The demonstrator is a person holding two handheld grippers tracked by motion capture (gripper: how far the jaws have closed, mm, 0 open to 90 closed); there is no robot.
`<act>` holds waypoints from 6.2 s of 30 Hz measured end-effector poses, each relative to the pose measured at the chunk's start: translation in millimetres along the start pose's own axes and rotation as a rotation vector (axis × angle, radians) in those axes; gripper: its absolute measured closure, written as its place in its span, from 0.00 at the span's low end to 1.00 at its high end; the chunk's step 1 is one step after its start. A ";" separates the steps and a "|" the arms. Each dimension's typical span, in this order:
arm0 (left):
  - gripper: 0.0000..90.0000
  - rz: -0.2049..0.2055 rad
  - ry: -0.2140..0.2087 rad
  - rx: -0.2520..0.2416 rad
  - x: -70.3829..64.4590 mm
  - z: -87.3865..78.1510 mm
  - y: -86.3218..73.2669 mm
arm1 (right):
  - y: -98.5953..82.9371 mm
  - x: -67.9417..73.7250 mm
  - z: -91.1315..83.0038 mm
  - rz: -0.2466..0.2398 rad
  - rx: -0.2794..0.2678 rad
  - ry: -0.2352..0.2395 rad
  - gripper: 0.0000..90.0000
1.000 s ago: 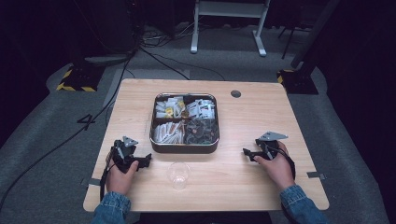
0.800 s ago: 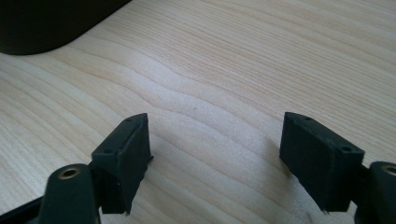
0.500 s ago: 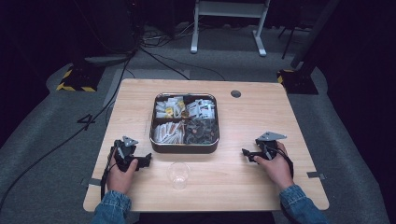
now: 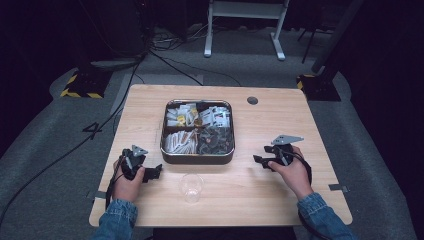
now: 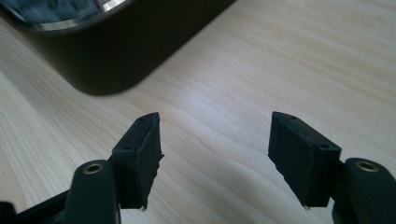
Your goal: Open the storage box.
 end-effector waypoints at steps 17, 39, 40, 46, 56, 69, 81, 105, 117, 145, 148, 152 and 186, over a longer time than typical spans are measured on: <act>0.00 0.006 -0.009 -0.001 0.1 0.5 0.4 | 71.4 26.6 13.8 -0.092 -0.018 0.024 0.45; 0.00 0.000 -0.001 0.000 2.2 0.7 0.6 | 138.6 69.6 65.4 -0.118 -0.016 0.093 0.50; 0.00 0.000 -0.001 0.000 2.2 0.7 0.6 | 141.0 72.3 69.3 -0.113 -0.016 0.099 0.50; 0.00 0.001 0.000 0.001 2.6 0.7 0.8 | 151.9 83.5 98.0 -0.104 -0.015 0.107 0.52; 0.00 0.005 -0.011 0.002 3.6 1.4 1.3 | 152.5 92.6 128.2 -0.067 0.005 0.109 0.54; 0.00 0.002 -0.010 0.002 3.4 1.3 1.2 | 149.4 102.0 158.0 -0.110 0.047 0.040 0.65; 0.00 0.005 -0.012 0.001 3.5 1.5 1.4 | 149.1 102.3 158.6 -0.092 0.024 0.020 0.65; 0.00 0.015 -0.015 0.002 4.3 3.2 3.2 | 176.6 82.6 108.2 -0.050 -0.057 0.022 0.65; 0.00 0.017 -0.022 0.000 4.5 3.9 3.8 | 182.8 57.5 68.1 -0.034 -0.100 0.008 0.65; 0.00 0.019 -0.023 0.002 4.6 3.9 3.7 | 159.1 -22.7 -7.8 0.024 -0.099 -0.091 0.65; 0.00 0.019 -0.023 0.002 4.6 3.9 3.7 | 153.2 -33.3 -12.8 0.037 -0.096 -0.109 0.65; 0.00 0.019 -0.023 0.003 4.6 3.9 3.7 | 145.5 -46.2 -17.9 0.068 -0.097 -0.126 0.65; 0.00 0.019 -0.023 0.003 4.6 3.9 3.7 | 68.0 -129.1 -24.7 0.144 0.014 -0.235 0.65</act>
Point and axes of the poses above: each handheld gripper's, and its own axes: z roughly forward along the jaws, y roughly out of its top, x roughly to its left, the point moved 8 cm from there along z, roughly forward along the jaws, and after that the axes turned 5 degrees about -x, right-handed, at the moved point
